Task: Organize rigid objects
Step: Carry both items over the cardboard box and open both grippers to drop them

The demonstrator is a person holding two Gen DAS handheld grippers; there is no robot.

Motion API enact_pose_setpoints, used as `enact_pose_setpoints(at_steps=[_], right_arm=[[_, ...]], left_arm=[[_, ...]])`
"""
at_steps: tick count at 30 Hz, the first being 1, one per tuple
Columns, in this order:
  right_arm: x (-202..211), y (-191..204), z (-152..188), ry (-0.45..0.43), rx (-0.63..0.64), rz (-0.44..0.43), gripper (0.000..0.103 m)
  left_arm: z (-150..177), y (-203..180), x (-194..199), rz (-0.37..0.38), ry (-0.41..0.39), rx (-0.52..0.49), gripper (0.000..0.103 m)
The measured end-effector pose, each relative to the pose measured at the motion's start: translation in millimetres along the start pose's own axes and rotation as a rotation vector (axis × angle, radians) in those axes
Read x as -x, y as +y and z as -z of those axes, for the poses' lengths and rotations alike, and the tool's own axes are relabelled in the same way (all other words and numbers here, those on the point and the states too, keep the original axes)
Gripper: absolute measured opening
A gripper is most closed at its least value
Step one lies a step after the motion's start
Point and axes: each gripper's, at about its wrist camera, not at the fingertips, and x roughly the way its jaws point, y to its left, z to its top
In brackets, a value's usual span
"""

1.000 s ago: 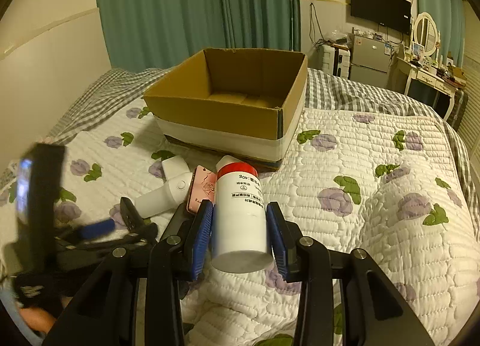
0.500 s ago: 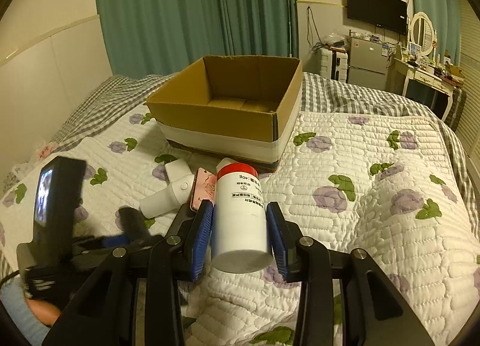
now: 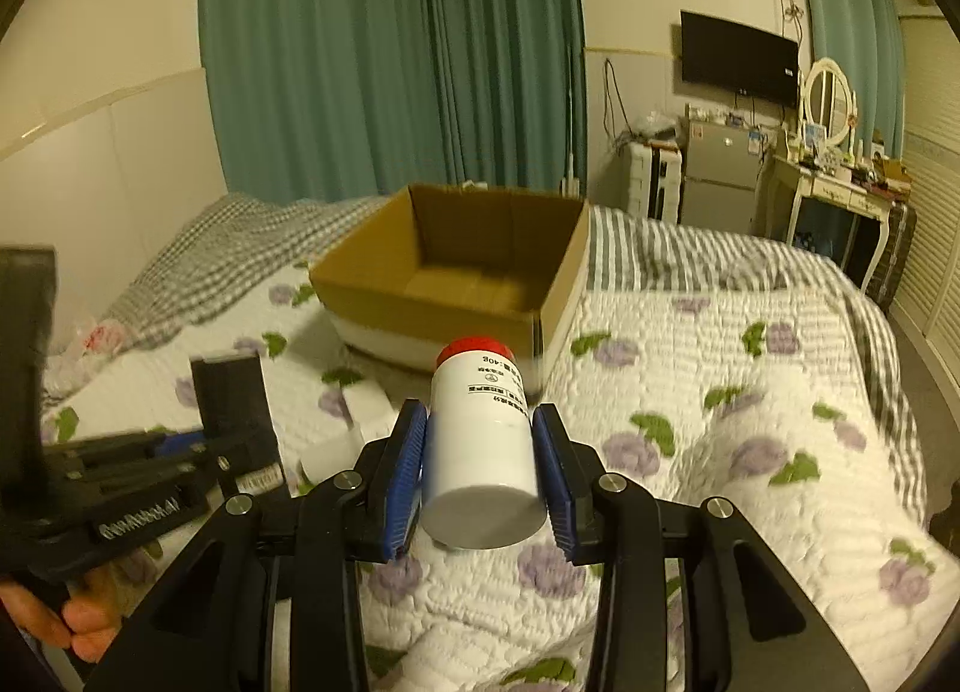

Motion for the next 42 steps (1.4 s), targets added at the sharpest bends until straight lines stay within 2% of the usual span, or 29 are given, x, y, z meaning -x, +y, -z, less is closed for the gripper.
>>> enact_pose_setpoints(at_steps=[4, 9, 13, 17, 21, 26, 28, 29, 30, 31, 37, 40, 41, 42], right_arm=[[-3.2, 0.0, -32.7, -0.046, 0.025, -0.003, 0.036], [-16.0, -6.5, -80.7, -0.111, 0.027, -0.003, 0.036], [-41.7, -11.0, -121.8, -0.15, 0.032, 0.007, 0.036], [-75.4, -12.8, -141.1, -0.152, 0.041, 0.025, 0.036], [-109.5, -20.0, -139.5, -0.121, 0.035, 0.023, 0.036], [-144.3, -31.6, -123.9, -0.049, 0.03, 0.025, 0.036], [-153.7, -35.1, -120.7, -0.028, 0.024, 0.023, 0.036], [-156.3, -34.9, -119.3, -0.024, 0.024, 0.024, 0.036], [-159.0, -36.4, -120.6, -0.022, 0.024, 0.024, 0.036], [-161.3, -36.9, -121.0, -0.021, 0.028, 0.025, 0.036], [-169.7, -33.1, -121.5, -0.015, 0.029, 0.027, 0.036], [-173.3, -30.1, -118.6, -0.034, 0.029, 0.026, 0.037], [-173.1, -29.9, -118.2, -0.041, 0.032, 0.026, 0.04], [-172.2, -29.9, -118.3, -0.046, 0.031, 0.033, 0.056]], left_arm=[[-44.2, -5.5, 10.4, -0.003, -0.083, -0.047, 0.019], [-104.5, -10.5, 2.4, -0.012, -0.138, -0.097, 0.02], [-153.9, -16.1, -20.9, -0.024, -0.157, -0.143, 0.02], [-190.3, -18.4, -66.2, -0.039, -0.132, -0.186, 0.02], [-200.8, -17.3, -114.3, -0.059, -0.072, -0.207, 0.02], [-196.2, -8.8, -155.4, -0.055, -0.025, -0.197, 0.02], [-195.9, -4.9, -165.4, -0.078, -0.017, -0.185, 0.025], [-196.1, -5.6, -166.9, -0.086, -0.018, -0.187, 0.036], [-196.2, -4.4, -168.7, -0.098, -0.017, -0.192, 0.059], [-195.8, -2.7, -168.2, -0.12, -0.022, -0.199, 0.062], [-196.8, 10.4, -155.7, -0.111, -0.041, -0.176, 0.062], [-195.3, 11.1, -142.0, -0.108, -0.084, -0.188, 0.062], [-194.1, 11.0, -137.1, -0.116, -0.101, -0.196, 0.062], [-193.9, 10.3, -134.3, -0.12, -0.111, -0.202, 0.062]])
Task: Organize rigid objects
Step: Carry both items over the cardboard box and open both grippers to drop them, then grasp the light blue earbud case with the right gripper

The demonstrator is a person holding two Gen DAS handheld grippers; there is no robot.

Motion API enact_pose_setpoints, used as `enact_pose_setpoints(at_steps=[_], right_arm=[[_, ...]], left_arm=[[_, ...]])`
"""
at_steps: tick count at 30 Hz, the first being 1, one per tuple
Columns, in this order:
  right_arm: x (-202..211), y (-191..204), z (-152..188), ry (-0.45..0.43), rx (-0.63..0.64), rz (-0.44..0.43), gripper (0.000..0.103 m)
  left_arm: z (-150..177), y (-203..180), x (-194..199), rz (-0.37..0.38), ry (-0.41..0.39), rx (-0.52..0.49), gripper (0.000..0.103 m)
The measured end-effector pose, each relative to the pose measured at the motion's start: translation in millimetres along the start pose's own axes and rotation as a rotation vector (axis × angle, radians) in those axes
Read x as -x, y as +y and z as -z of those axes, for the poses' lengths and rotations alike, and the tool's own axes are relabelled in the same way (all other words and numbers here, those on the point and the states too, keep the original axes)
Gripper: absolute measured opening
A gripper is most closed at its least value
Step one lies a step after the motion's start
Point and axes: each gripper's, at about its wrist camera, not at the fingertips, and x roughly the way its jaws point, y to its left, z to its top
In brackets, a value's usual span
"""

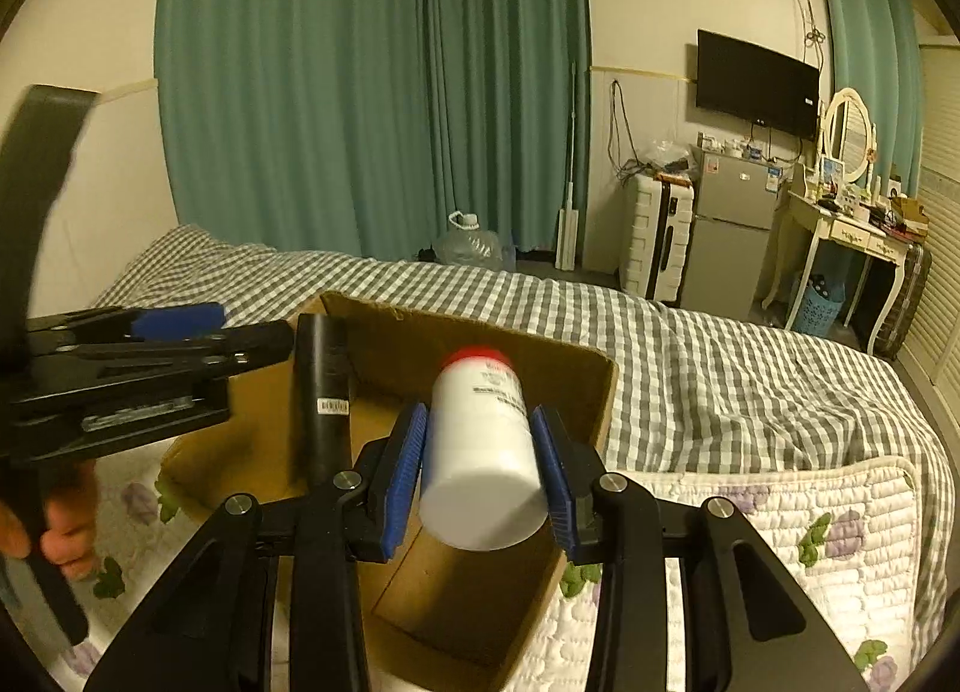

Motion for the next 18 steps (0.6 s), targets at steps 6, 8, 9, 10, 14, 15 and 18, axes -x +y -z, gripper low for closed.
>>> enact_pose_setpoints(at_steps=[6, 8, 9, 10, 14, 15, 18], right_arm=[[30.0, -5.6, -1.1, -0.034, -0.028, 0.0, 0.073], [44.1, -8.0, -0.7, -0.035, -0.031, 0.006, 0.073], [49.7, -7.2, -0.5, -0.034, -0.031, 0.011, 0.073], [56.9, -7.2, 0.4, -0.034, -0.032, 0.017, 0.073], [87.8, -3.8, 10.1, -0.026, -0.026, 0.02, 0.073], [93.8, -2.8, 13.7, -0.027, -0.024, 0.022, 0.073], [110.2, 3.4, 31.1, 0.006, -0.005, 0.013, 0.073]], left_arm=[[7.1, 2.8, 24.0, -0.037, -0.046, -0.031, 0.062], [12.1, 4.3, 35.3, -0.05, -0.055, -0.029, 0.062], [15.5, 5.6, 42.4, -0.048, -0.059, -0.027, 0.062], [19.7, 7.1, 50.1, -0.047, -0.065, -0.023, 0.062], [39.5, 8.2, 74.5, -0.047, -0.074, -0.02, 0.062], [45.4, 8.1, 79.8, -0.046, -0.073, -0.021, 0.062], [64.3, 9.6, 90.6, -0.045, -0.054, -0.023, 0.063]])
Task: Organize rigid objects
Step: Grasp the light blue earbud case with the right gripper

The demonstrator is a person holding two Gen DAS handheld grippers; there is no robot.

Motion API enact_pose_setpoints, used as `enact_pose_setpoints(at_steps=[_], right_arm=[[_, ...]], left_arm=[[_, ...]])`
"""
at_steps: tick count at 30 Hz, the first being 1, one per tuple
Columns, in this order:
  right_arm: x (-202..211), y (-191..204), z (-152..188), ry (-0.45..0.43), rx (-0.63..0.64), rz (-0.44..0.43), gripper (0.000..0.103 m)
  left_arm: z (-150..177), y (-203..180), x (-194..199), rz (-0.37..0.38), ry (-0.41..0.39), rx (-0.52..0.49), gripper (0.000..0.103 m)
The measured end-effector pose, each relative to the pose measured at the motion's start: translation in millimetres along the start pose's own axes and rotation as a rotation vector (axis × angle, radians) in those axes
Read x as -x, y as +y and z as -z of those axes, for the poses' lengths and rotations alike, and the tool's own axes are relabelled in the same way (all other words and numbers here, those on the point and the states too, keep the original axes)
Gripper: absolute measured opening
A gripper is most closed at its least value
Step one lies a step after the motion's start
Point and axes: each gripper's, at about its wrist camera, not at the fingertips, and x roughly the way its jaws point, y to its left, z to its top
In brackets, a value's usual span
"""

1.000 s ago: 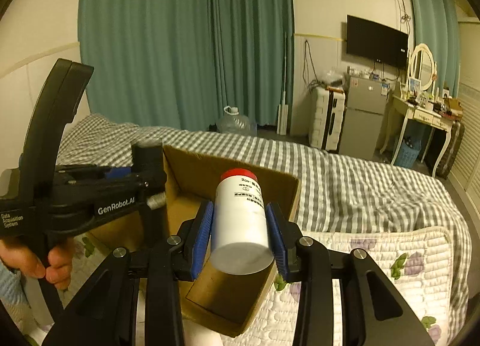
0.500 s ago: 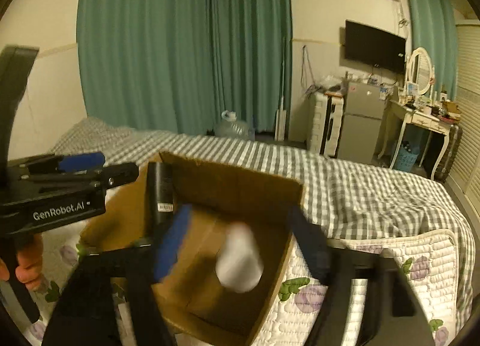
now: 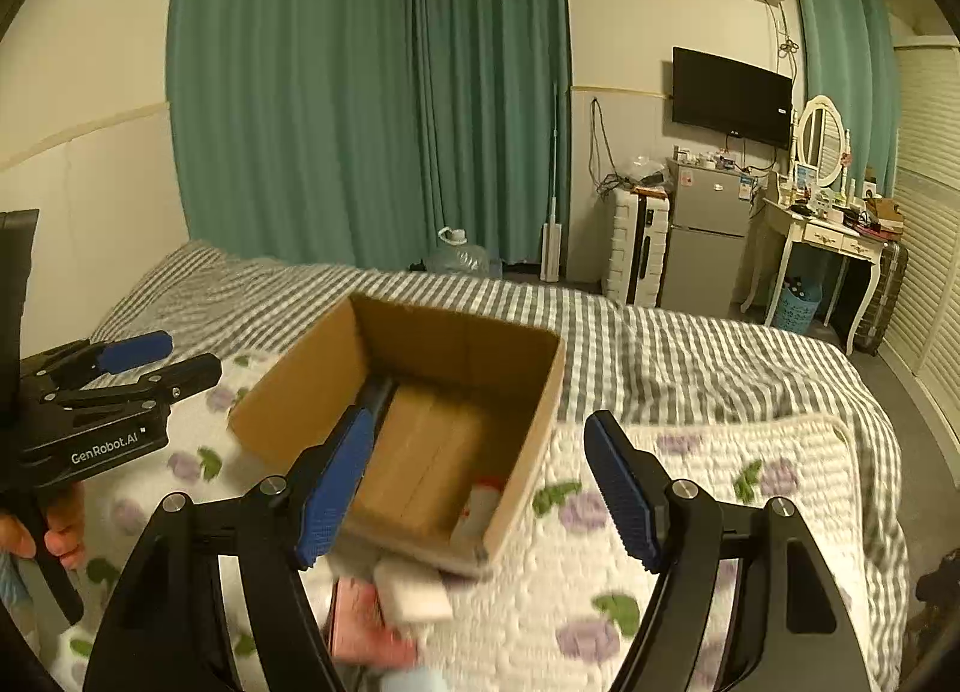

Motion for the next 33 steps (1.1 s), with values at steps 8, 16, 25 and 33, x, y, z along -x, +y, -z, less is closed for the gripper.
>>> enact_pose_setpoints(at_steps=[8, 16, 25, 33], right_arm=[[-6.7, 23.1, 73.6, 0.181, 0.095, -0.023, 0.073], [-48.4, 44.0, 131.5, 0.373, 0.202, -0.025, 0.073], [-85.4, 39.1, 156.1, 0.542, 0.174, -0.074, 0.059], [-57.1, 36.0, 147.0, 0.435, 0.165, -0.048, 0.05]], left_arm=[[72.3, -4.7, 0.6, -0.015, 0.126, 0.014, 0.063], [110.1, -4.8, -23.0, -0.062, 0.196, 0.023, 0.063], [111.5, -8.6, -12.0, -0.048, 0.175, 0.034, 0.063], [114.5, -27.4, 0.0, -0.044, 0.178, 0.035, 0.063]])
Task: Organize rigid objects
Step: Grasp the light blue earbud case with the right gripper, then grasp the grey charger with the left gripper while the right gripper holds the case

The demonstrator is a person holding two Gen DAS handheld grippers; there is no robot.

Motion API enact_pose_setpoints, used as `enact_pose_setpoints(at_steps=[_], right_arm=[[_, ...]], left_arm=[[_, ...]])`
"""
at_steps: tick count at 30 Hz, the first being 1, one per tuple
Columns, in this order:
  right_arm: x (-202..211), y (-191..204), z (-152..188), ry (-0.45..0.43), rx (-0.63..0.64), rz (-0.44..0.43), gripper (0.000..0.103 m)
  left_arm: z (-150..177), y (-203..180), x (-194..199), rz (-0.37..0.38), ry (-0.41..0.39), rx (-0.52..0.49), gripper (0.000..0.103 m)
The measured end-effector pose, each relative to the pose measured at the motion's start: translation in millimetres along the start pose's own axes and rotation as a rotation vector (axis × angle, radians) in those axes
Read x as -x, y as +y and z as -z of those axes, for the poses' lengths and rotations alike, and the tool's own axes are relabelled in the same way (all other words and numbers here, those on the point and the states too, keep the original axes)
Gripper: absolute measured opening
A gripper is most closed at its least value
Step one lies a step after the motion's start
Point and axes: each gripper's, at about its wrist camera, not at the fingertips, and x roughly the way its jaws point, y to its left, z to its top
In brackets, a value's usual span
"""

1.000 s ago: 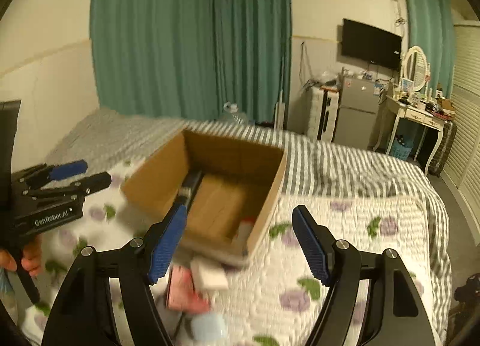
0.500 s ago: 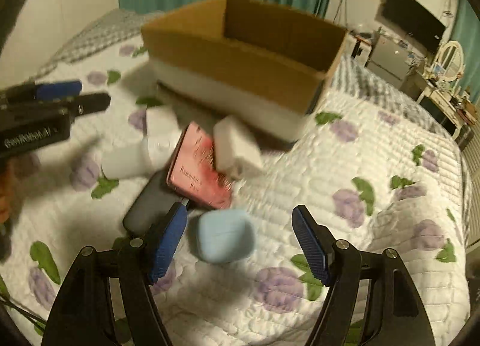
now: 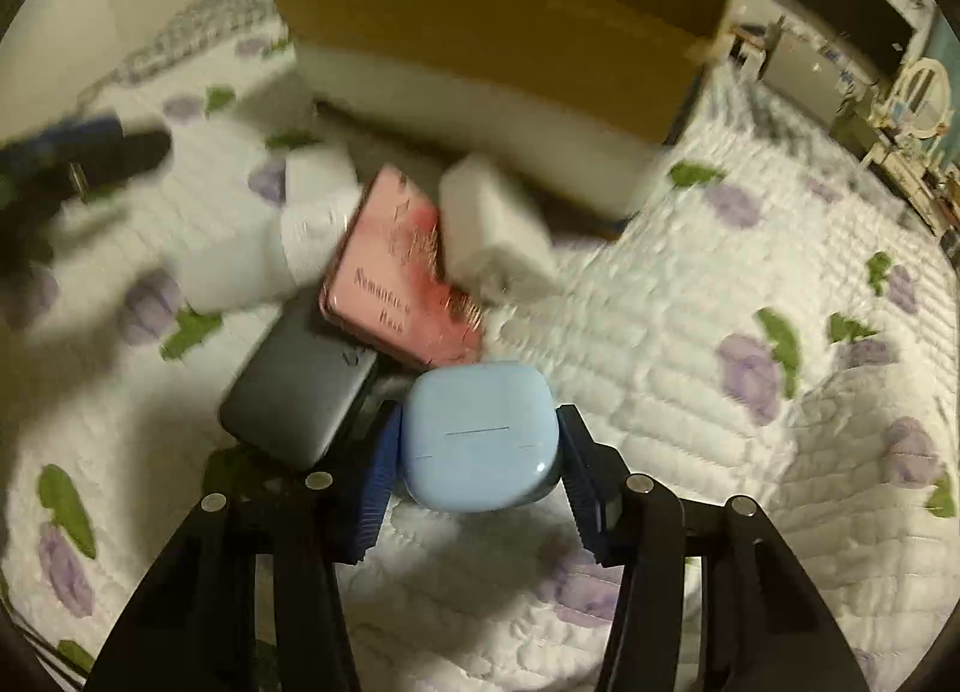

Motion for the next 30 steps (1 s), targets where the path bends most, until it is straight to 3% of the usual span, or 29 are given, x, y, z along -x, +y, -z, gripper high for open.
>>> enact_pose_setpoints(at_steps=[3, 8, 16, 21, 23, 25, 30], right_arm=[[28.9, -18.5, -1.4, -0.093, -0.059, 0.043, 0.05], [53.2, -45.4, -8.8, -0.159, -0.155, 0.052, 0.05], [53.8, -60.8, -6.7, -0.17, -0.215, 0.019, 0.05], [54.0, -61.4, -4.9, -0.173, -0.22, 0.01, 0.05], [53.0, -61.0, -4.9, -0.168, -0.219, 0.011, 0.05], [51.8, -59.9, -5.2, -0.163, -0.216, 0.014, 0.05], [52.5, -58.3, -4.0, -0.159, -0.206, 0.03, 0.05]], left_arm=[[4.9, -13.2, 0.9, 0.0, 0.012, -0.008, 0.063], [17.7, -42.7, -8.8, 0.046, 0.06, -0.042, 0.063], [35.0, -77.8, -35.0, 0.109, 0.153, -0.077, 0.063], [46.0, -87.9, -62.8, 0.042, 0.245, -0.113, 0.063], [48.5, -83.9, -64.6, 0.062, 0.238, -0.089, 0.063], [48.8, -80.1, -63.1, 0.076, 0.232, -0.075, 0.054], [51.5, -76.2, -51.7, 0.086, 0.21, -0.075, 0.046]])
